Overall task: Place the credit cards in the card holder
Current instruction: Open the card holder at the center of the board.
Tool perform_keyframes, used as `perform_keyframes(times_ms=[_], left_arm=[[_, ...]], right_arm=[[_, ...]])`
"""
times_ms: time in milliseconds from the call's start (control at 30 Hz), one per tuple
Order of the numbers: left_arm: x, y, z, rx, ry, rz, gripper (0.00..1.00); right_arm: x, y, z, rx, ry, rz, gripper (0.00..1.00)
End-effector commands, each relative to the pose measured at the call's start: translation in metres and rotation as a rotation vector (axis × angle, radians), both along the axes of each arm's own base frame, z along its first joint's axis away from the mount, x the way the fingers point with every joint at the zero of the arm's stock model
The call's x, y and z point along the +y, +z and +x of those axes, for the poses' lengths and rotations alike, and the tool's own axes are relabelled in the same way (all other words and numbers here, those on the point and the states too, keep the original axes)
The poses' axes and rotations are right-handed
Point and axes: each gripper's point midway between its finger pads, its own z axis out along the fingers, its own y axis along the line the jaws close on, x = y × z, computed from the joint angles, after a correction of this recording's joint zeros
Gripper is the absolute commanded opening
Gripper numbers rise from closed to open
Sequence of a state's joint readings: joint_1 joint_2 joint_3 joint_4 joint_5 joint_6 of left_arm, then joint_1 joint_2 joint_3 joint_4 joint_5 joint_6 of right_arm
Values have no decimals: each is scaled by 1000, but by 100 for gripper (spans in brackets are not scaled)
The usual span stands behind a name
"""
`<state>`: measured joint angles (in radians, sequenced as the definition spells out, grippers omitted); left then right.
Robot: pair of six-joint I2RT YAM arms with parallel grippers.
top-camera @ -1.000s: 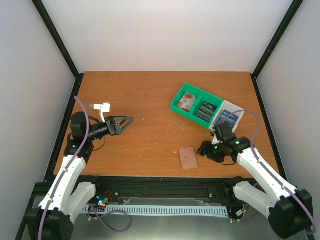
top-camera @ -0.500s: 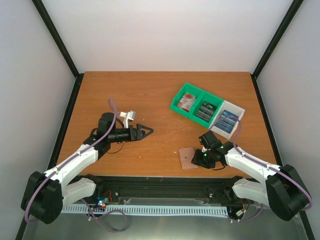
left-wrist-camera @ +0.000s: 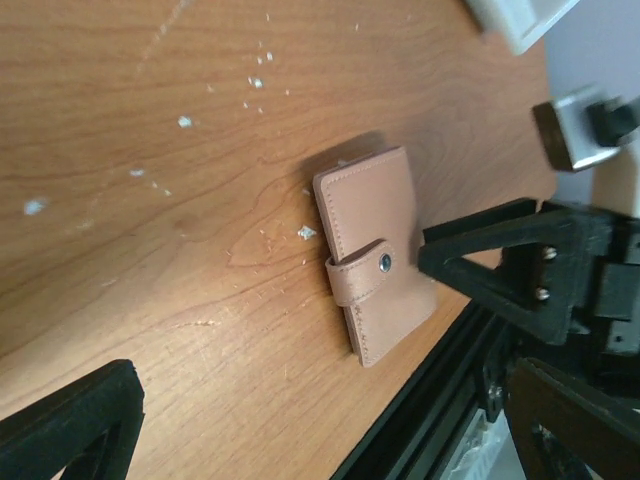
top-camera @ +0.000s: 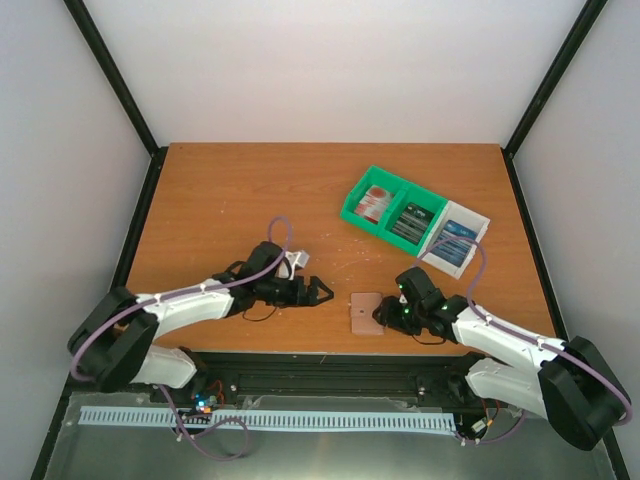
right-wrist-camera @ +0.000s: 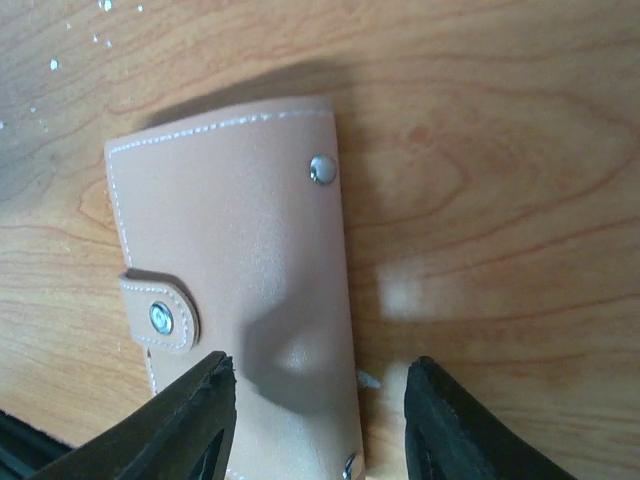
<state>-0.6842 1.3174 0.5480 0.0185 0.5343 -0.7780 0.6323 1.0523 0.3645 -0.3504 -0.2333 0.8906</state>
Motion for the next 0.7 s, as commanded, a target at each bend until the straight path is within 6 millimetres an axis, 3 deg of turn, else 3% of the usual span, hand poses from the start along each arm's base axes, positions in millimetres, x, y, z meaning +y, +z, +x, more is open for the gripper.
perform_keyframes(times_ms=[0, 100, 267, 467, 567, 667], left_arm=[[-28, 4, 7, -75, -47, 27, 100], [-45, 2, 2, -56, -80, 26, 93], [-64, -2, -3, -21, -110, 17, 72], [-78, -29, -11, 29, -144, 114, 51], [-84, -35, -13, 39, -161, 111, 38], [-90, -37, -11, 36, -169, 103, 32]], right_arm=[[-15, -10, 7, -52, -18, -96, 48], [-14, -15, 6, -48, -9, -96, 45], [-12, -15, 8, -70, -11, -70, 43], [-5, -17, 5, -72, 7, -20, 42], [-4, -21, 2, -66, 12, -6, 41], [-2, -22, 0, -64, 20, 13, 40]])
